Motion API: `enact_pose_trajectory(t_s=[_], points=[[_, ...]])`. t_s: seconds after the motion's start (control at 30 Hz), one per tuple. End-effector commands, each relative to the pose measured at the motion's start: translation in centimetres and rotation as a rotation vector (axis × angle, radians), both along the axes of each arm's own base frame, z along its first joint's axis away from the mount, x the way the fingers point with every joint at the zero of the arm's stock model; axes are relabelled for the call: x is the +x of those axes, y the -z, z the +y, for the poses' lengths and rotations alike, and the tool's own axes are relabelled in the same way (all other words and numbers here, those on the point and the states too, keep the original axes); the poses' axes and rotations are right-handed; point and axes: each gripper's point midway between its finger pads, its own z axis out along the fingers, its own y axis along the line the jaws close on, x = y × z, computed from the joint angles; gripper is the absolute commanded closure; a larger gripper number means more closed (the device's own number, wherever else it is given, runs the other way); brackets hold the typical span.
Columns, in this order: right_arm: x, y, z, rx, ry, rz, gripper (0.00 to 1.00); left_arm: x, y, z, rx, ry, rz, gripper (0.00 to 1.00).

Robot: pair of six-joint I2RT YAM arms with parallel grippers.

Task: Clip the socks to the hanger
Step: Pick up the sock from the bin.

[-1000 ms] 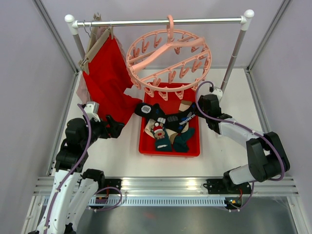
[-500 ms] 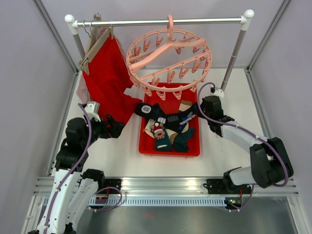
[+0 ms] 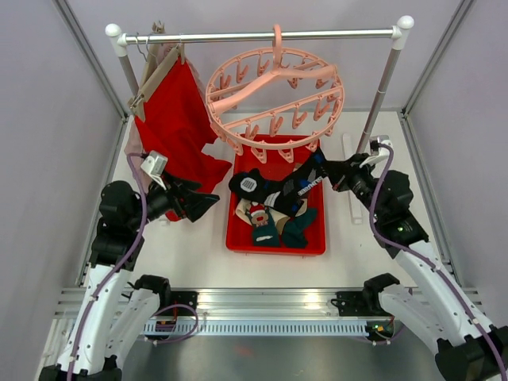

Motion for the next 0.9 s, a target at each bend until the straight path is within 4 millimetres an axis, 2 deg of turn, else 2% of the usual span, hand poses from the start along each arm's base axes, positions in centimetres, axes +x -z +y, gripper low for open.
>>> enact_pose_trajectory(t_s=[0.0,0.07,0.1,0.13,0.17,0.2,0.23,0.27,0.3,0.37,0.63,0.87], points=[[-3.2,-4.0,2.6,-0.051,-0.231,-0.098,1.00,-0.8,-5.1,-1.9,-0.080,0.122,-0.119,0.04],[-4.8,-5.6,3.3,-0.049,-0.307,-0.122,1.00,-0.4,-6.2,-2.7,-0.083,0.140,-0.149,0.04],[-5.4,-6.1,3.8,-0.049,-0.346,-0.135,1.00,-1.0,-6.5,-3.8,-0.075,0.182,-0.165,0.05],[-6.7,-7.1,4.5,-0.048,-0.420,-0.156,1.00,-0.2,-6.8,-4.3,-0.067,0.170,-0.163,0.05],[-7.3,-7.5,4.8,-0.047,-0.453,-0.168,1.00,-0.2,-7.0,-4.9,-0.054,0.183,-0.180,0.05],[-7.7,-7.8,5.0,-0.050,-0.482,-0.174,1.00,-1.0,-6.9,-6.5,-0.048,0.238,-0.178,0.05],[-8.8,-8.5,5.4,-0.056,-0.539,-0.193,1.00,-0.8,-7.3,-7.1,-0.044,0.229,-0.189,0.05],[-9.3,-8.8,5.6,-0.058,-0.564,-0.204,1.00,-0.4,-6.9,-8.0,-0.028,0.242,-0.185,0.05],[-9.9,-9.4,5.8,-0.056,-0.590,-0.220,1.00,-0.9,-6.9,-9.0,-0.029,0.269,-0.187,0.05],[-11.0,-9.8,6.3,-0.051,-0.653,-0.232,1.00,-0.6,-6.8,-9.9,-0.031,0.277,-0.191,0.05],[-13.8,-11.8,7.3,-0.035,-0.784,-0.280,1.00,-0.1,-6.7,-13.9,-0.082,0.372,-0.240,0.05],[-14.8,-13.1,7.4,0.001,-0.814,-0.305,1.00,-1.8,-7.5,-16.8,-0.122,0.493,-0.334,0.05]])
